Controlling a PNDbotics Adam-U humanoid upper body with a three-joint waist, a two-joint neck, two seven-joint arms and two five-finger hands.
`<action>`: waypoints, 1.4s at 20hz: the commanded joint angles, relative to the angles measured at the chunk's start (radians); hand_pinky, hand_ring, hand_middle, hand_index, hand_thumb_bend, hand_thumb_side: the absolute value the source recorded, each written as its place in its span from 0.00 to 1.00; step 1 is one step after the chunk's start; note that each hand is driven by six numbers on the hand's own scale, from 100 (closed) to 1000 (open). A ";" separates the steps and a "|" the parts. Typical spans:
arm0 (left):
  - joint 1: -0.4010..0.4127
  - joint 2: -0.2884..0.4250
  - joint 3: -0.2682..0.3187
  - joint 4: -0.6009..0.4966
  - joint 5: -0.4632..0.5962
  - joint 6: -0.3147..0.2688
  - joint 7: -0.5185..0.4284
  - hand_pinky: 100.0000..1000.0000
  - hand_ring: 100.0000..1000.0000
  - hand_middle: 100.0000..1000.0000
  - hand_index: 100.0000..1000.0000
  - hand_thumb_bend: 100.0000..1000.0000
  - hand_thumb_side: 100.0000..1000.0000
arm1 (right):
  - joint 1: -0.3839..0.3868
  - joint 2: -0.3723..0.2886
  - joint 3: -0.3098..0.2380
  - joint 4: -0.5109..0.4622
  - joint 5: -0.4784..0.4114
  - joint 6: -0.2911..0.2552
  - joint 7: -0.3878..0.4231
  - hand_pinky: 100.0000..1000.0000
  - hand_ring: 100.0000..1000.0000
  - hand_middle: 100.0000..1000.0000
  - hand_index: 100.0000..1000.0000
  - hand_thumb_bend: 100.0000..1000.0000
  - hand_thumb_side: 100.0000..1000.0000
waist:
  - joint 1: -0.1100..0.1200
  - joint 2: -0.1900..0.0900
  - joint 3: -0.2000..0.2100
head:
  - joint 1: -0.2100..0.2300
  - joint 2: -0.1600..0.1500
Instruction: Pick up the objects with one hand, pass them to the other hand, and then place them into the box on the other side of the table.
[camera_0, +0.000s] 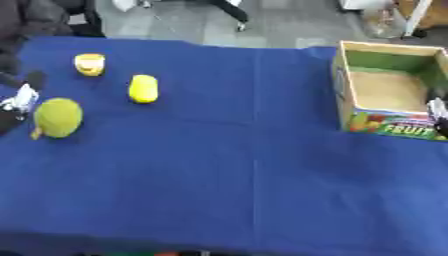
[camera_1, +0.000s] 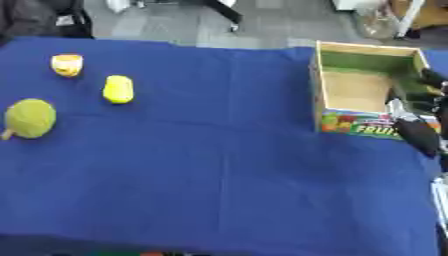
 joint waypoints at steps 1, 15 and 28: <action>-0.009 0.039 0.000 -0.008 -0.007 -0.002 -0.006 0.75 0.50 0.53 0.67 0.40 0.53 | -0.007 -0.009 -0.007 -0.007 0.000 -0.002 0.001 0.74 0.69 0.78 0.87 0.16 0.30 | 0.000 -0.027 -0.002 | -0.048 -0.003; 0.012 0.133 0.002 0.057 -0.202 0.028 -0.089 0.76 0.57 0.62 0.77 0.44 0.48 | -0.006 -0.010 -0.007 -0.004 0.000 -0.003 0.007 0.74 0.69 0.78 0.88 0.16 0.30 | 0.006 -0.029 -0.008 | -0.056 0.012; -0.093 0.389 -0.098 0.528 -0.571 0.043 -0.190 0.70 0.57 0.60 0.76 0.49 0.37 | -0.001 -0.009 -0.003 0.001 -0.001 -0.004 0.014 0.74 0.69 0.78 0.88 0.15 0.30 | 0.007 -0.039 -0.015 | -0.041 0.012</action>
